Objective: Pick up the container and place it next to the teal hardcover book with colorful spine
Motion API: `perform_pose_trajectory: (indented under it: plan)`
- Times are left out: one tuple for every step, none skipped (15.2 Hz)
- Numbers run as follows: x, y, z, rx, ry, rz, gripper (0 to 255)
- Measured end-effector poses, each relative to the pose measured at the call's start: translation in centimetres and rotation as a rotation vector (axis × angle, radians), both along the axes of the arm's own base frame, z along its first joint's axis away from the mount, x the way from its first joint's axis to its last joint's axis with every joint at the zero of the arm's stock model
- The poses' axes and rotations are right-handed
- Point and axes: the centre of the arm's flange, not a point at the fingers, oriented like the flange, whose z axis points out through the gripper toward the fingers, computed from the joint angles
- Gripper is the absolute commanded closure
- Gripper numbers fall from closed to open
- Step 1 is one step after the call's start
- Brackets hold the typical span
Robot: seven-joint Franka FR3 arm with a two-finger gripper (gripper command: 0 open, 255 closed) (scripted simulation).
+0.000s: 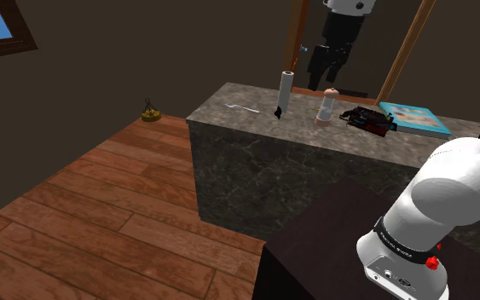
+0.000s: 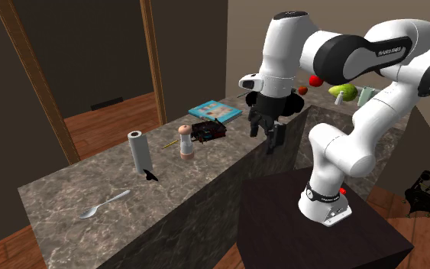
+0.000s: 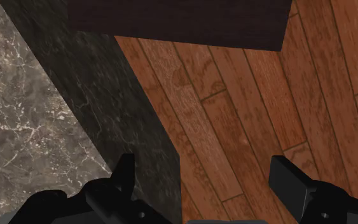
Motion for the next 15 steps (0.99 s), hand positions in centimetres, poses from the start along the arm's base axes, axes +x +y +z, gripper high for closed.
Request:
perform_pose_trajectory:
  plan:
    - [0.0,0.0,0.0,0.0,0.0,0.0,0]
    - [0.3,-0.6,-0.3,-0.002,0.001,-0.002,0]
    - [0.7,-1.4,-0.5,-0.004,0.002,-0.004,0]
    - [1.2,-2.4,-0.8,-0.007,0.003,-0.007,0]
    - [1.8,-3.3,-1.2,-0.011,0.005,-0.01,0]
    - [2.4,-4.1,-1.5,-0.014,0.007,-0.013,0]
    - [3.0,-5.3,-2.1,-0.018,0.009,-0.017,0]
    - [3.7,-6.4,-2.5,-0.021,0.01,-0.02,0]
    - [4.0,-7.6,-3.0,-0.025,0.011,-0.023,0]
    - [4.7,-8.4,-3.2,-0.028,0.012,-0.027,0]
    - [5.2,-9.7,-3.5,-0.032,0.014,-0.03,0]
    - [5.7,-10.8,-4.1,-0.035,0.016,-0.033,0]
    - [6.1,-11.8,-4.4,-0.039,0.018,-0.036,0]
    - [6.4,-12.9,-4.9,-0.043,0.019,-0.04,0]
    - [7.2,-14.1,-5.4,-0.047,0.02,-0.043,0]
